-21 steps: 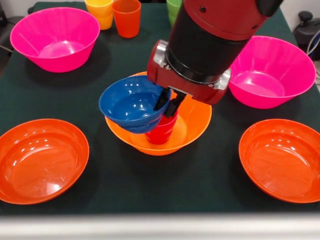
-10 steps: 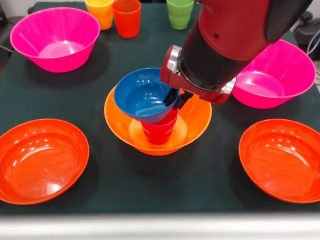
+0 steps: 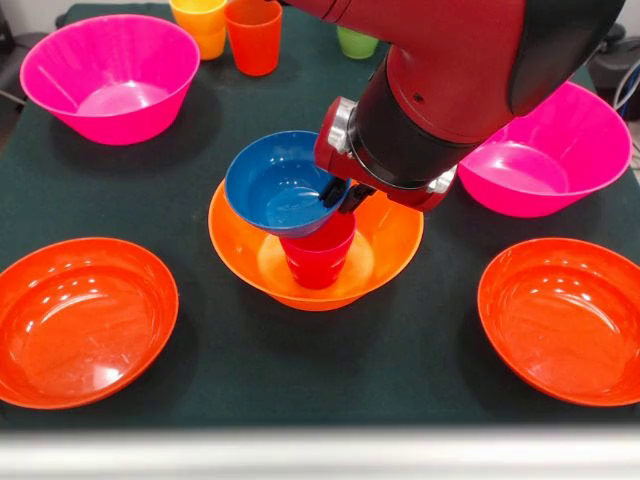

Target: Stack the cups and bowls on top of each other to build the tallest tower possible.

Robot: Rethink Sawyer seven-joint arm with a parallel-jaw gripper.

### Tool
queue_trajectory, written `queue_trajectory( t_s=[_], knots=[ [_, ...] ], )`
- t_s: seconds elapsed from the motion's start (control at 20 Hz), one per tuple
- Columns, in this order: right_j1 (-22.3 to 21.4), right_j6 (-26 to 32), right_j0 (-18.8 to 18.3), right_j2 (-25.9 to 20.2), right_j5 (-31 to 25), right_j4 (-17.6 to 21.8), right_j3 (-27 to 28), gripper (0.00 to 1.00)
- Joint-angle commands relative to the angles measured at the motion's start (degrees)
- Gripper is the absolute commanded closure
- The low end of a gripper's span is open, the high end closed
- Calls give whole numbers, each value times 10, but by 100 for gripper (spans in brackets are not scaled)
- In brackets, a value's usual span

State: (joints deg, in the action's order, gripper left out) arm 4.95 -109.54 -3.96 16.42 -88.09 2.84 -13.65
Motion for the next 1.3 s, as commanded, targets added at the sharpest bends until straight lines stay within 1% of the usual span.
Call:
queue_trajectory(
  t_s=[0.05,0.2,0.25,0.45,0.6,0.9,1.0,1.15,1.3],
  knots=[
    [-10,42,12,-26,16,5,-39,100],
    [-14,26,21,-25,50,11,-45,100],
    [-7,26,22,-22,43,11,-28,100],
    [-3,26,30,-8,9,10,-6,100],
    [9,23,33,4,-7,9,17,100],
    [30,16,34,18,-9,3,39,100],
    [43,18,31,27,-20,-3,64,100],
    [39,18,32,31,-15,-9,55,100],
    [47,19,26,35,-8,-18,64,100]
  ],
)
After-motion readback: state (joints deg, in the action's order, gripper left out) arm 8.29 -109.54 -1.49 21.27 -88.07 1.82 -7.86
